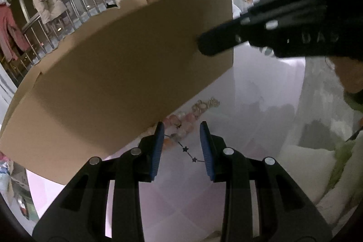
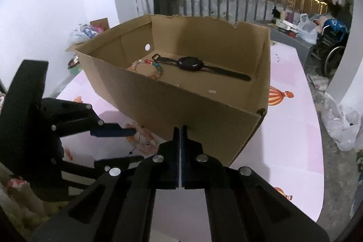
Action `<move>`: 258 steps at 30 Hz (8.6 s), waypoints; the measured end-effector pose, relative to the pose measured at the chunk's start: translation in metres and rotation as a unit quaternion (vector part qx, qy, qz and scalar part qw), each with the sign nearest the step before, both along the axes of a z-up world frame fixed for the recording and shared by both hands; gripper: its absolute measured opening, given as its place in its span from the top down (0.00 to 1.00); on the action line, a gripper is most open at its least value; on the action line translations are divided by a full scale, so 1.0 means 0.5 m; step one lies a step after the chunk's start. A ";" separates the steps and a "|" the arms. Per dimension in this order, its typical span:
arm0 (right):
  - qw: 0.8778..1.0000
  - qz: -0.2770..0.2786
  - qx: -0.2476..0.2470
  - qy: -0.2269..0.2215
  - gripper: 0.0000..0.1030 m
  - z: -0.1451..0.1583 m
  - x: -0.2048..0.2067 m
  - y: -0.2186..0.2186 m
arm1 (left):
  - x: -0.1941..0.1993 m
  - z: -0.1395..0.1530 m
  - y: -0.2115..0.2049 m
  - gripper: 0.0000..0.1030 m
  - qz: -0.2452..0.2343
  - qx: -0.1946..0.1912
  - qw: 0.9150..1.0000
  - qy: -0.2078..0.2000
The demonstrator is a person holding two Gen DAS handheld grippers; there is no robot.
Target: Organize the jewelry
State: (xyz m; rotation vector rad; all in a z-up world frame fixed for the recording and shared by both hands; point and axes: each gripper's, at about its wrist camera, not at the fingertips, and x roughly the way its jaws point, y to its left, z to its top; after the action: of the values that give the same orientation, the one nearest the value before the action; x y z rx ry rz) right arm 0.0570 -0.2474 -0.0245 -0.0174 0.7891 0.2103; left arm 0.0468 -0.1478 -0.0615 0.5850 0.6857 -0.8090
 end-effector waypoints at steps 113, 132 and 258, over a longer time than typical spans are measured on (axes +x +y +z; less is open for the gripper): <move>0.997 0.034 0.050 0.056 0.96 -0.103 0.005 -0.020 | 0.082 -0.008 0.043 0.95 0.087 -0.078 0.991 0.072; 0.998 0.015 0.056 0.015 0.97 -0.044 -0.029 -0.038 | 0.039 0.059 0.087 0.95 0.104 -0.116 0.987 0.041; 0.997 -0.027 0.001 -0.073 0.34 0.183 0.038 0.078 | 0.112 0.250 0.154 0.47 0.218 -0.221 0.951 0.019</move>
State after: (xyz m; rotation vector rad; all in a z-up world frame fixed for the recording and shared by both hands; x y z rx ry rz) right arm 0.0758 -0.2085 0.0667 -0.0101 0.6437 0.1570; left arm 0.1029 -0.0710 0.0635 0.0056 0.6119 -0.5321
